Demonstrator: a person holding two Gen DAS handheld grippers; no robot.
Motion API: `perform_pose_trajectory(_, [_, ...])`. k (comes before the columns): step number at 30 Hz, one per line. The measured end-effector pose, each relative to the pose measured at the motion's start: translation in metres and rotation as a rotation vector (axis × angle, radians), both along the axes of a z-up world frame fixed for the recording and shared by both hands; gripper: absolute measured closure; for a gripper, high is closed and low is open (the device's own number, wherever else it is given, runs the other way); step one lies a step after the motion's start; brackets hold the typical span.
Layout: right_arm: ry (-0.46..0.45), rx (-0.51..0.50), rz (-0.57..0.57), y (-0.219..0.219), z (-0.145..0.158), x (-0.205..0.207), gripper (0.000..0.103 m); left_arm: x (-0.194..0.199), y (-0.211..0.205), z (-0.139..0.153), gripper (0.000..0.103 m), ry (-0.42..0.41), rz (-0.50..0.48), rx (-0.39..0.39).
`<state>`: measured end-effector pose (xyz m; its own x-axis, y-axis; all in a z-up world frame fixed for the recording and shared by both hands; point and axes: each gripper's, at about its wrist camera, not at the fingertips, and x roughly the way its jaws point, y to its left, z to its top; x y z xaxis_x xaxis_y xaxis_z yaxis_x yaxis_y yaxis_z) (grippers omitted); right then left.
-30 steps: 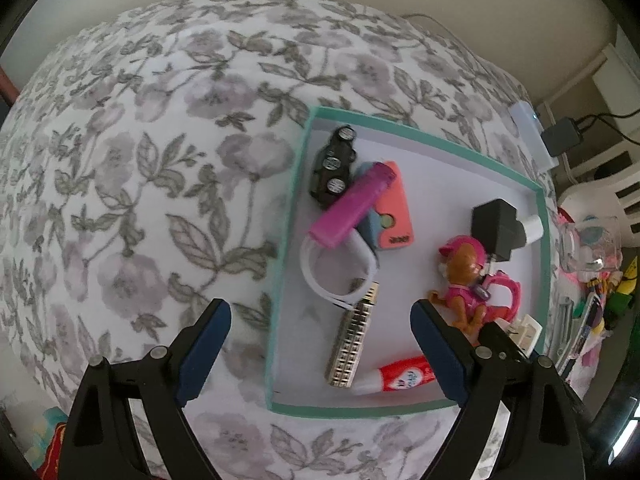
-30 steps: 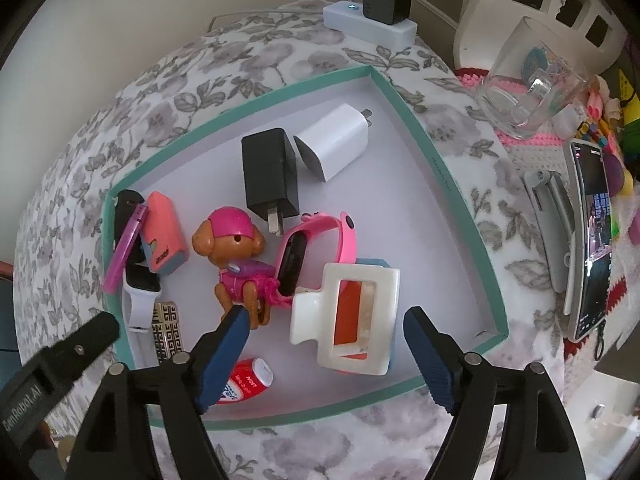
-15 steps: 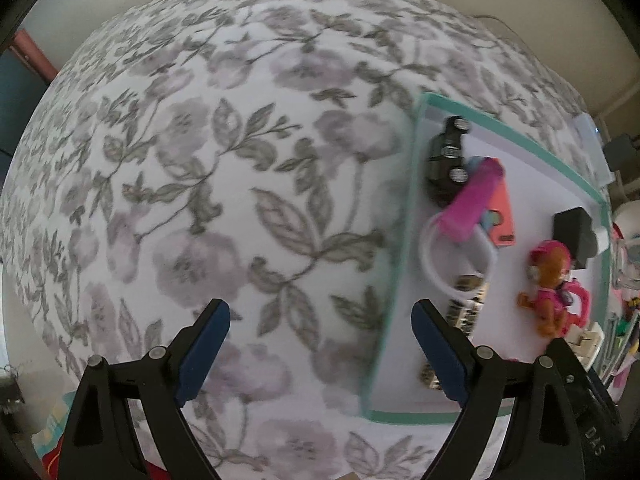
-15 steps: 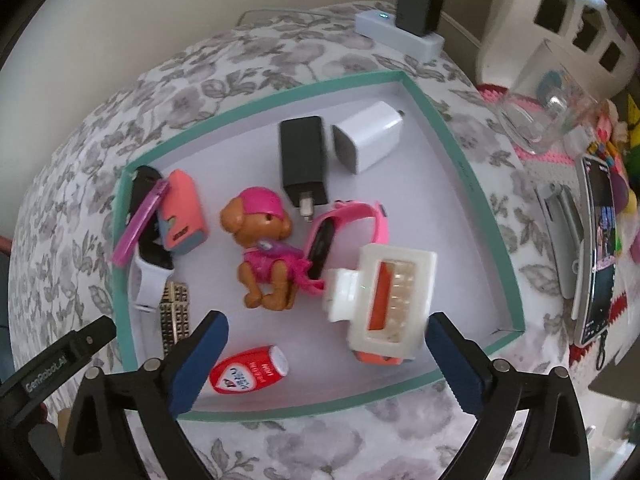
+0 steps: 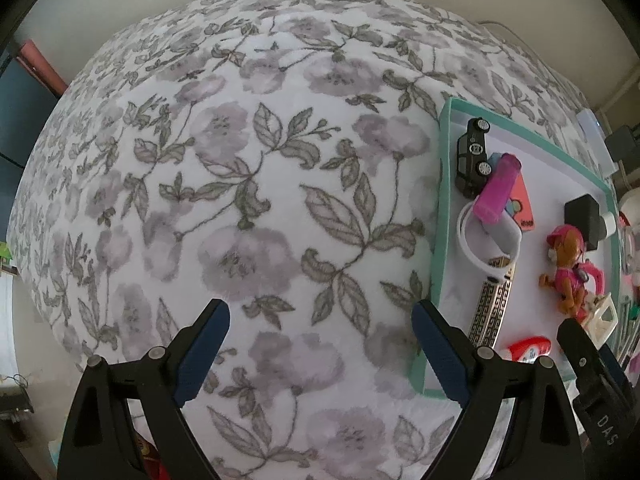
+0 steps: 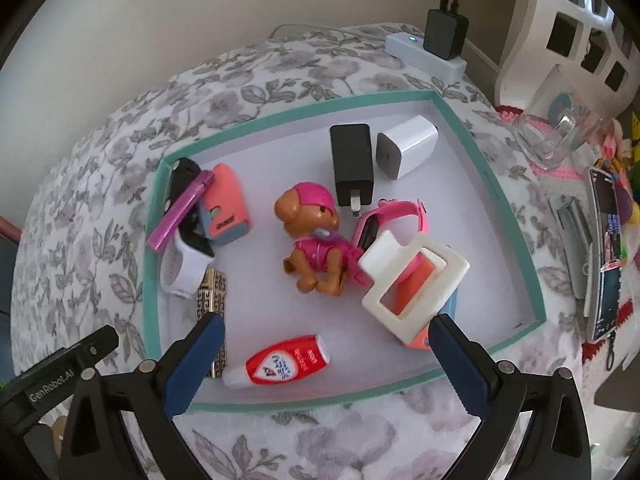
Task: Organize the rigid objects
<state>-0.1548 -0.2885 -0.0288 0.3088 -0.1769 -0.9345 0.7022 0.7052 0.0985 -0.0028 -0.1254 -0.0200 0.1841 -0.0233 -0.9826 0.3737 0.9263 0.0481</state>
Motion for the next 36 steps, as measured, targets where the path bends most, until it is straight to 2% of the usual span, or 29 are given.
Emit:
perform_pose_trajectory(5, [0.010,-0.033,0.021,0.013,0.004,-0.003,0.000,-0.003,0.007,0.001,0.010,-0.015,-0.011,0.026])
perform_pose_trajectory(10, [0.015,-0.046,0.022,0.021,0.007,-0.008,0.000,-0.009,0.021,0.008,0.010,-0.026,-0.010,0.006])
perform_pose_trajectory(36, [0.035,-0.105,0.065,0.051,0.018,-0.022,0.000,-0.032,0.043,0.020,0.010,-0.097,-0.069,0.024])
